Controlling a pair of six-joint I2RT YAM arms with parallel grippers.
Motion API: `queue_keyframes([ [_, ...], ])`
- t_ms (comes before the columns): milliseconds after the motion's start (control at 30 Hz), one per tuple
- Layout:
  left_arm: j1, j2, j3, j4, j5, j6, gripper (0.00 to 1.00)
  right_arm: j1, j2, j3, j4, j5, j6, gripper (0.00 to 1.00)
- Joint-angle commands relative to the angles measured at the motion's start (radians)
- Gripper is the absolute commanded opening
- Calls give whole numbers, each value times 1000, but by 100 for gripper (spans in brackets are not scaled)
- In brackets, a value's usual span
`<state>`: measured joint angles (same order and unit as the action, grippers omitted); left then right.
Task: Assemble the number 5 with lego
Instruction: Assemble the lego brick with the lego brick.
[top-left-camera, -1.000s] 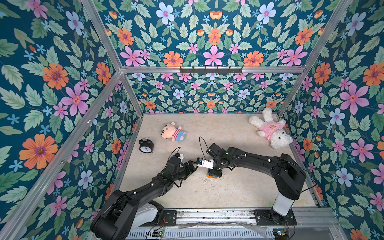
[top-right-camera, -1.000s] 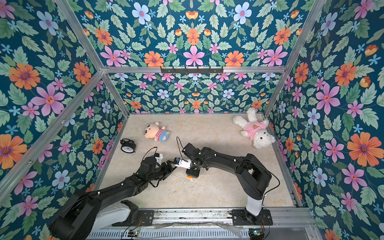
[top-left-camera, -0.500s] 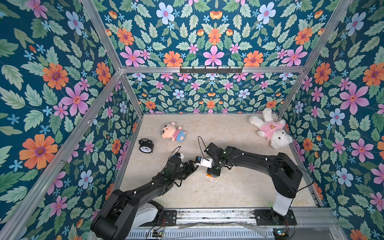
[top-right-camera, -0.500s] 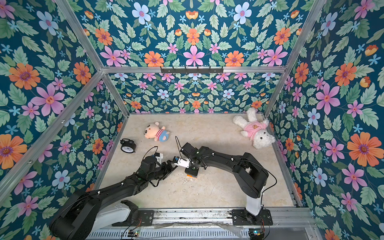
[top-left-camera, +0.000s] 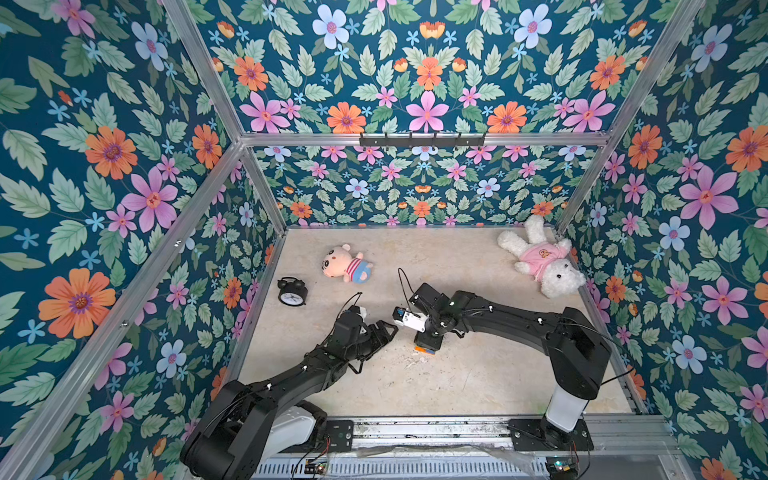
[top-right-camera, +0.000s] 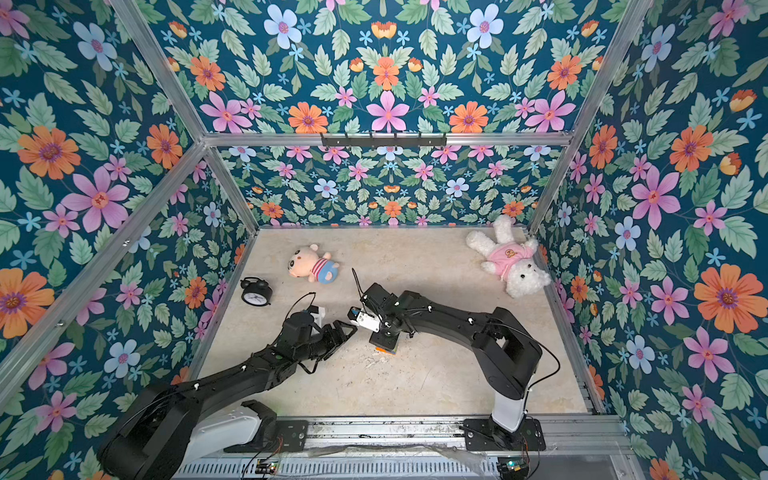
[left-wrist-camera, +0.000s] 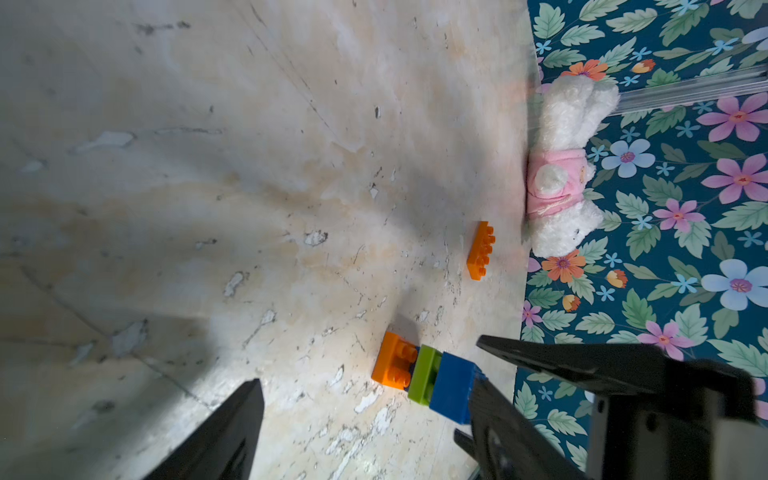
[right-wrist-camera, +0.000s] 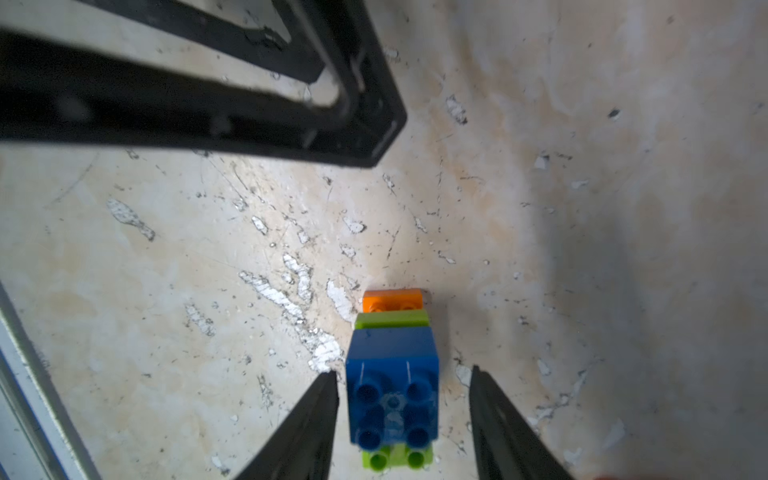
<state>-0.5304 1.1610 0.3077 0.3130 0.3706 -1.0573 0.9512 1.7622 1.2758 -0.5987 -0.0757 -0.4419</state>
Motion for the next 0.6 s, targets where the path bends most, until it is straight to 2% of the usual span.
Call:
queue_keyframes([
  [0,1,1,17,-2,19,36,83,1,-49,-11,43,-30,20,59],
  [67,1,10,31,12,46,52,86,0,-91,-26,56,-36,46,59],
  [133,-1,32,60,31,97,89,89,-13,-164,-74,120,-3,155,59],
  [267,-17,109,135,18,172,180,95,-151,-328,-273,369,-179,604,58],
  [367,-33,196,172,31,234,220,95,-207,-432,-434,509,-178,882,57],
  [500,-52,309,218,55,290,230,89,-212,-456,-531,522,-206,1080,55],
  [567,-64,328,213,81,284,218,89,-212,-462,-608,629,-240,1164,52],
])
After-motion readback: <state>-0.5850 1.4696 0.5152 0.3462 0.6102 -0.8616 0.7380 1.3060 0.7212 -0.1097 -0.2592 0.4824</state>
